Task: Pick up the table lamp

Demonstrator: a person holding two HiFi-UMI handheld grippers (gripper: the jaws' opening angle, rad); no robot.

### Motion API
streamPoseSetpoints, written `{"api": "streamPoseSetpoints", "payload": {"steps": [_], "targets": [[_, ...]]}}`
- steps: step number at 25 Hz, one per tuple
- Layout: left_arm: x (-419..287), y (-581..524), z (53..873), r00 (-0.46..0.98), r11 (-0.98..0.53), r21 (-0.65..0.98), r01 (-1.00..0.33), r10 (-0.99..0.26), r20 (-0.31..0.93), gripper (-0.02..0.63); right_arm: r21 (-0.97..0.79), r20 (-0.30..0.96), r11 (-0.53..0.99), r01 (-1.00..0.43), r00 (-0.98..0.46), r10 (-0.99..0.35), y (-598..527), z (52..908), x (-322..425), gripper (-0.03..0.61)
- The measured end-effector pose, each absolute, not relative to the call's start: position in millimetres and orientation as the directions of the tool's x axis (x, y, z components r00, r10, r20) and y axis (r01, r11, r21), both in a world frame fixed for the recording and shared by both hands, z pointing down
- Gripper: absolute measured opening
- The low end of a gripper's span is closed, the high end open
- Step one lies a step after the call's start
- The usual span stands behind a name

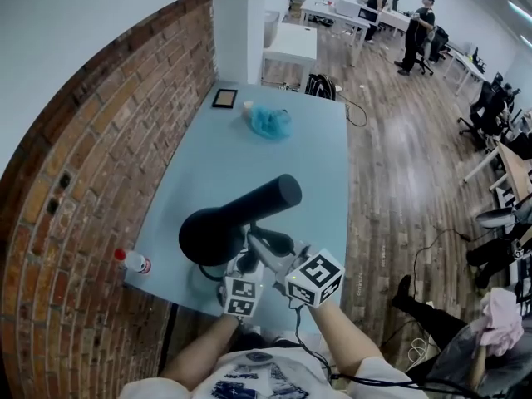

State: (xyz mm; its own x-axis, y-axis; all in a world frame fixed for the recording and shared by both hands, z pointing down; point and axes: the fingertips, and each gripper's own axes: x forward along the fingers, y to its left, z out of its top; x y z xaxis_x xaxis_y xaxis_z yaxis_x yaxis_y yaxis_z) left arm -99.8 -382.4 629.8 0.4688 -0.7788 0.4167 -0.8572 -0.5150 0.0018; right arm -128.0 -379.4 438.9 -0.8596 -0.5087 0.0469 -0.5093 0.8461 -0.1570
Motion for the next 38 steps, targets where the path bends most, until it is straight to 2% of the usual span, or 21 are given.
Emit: {"api": "streamPoseSetpoints", "payload": {"steps": [38], "targets": [[-106,-384,606,0.463,-0.515,-0.031,-0.857,-0.795,0.393,0.066,-0.125,0.021,0.857,-0.500,-0.865,-0.501,-375,415,-134,0.040]]}}
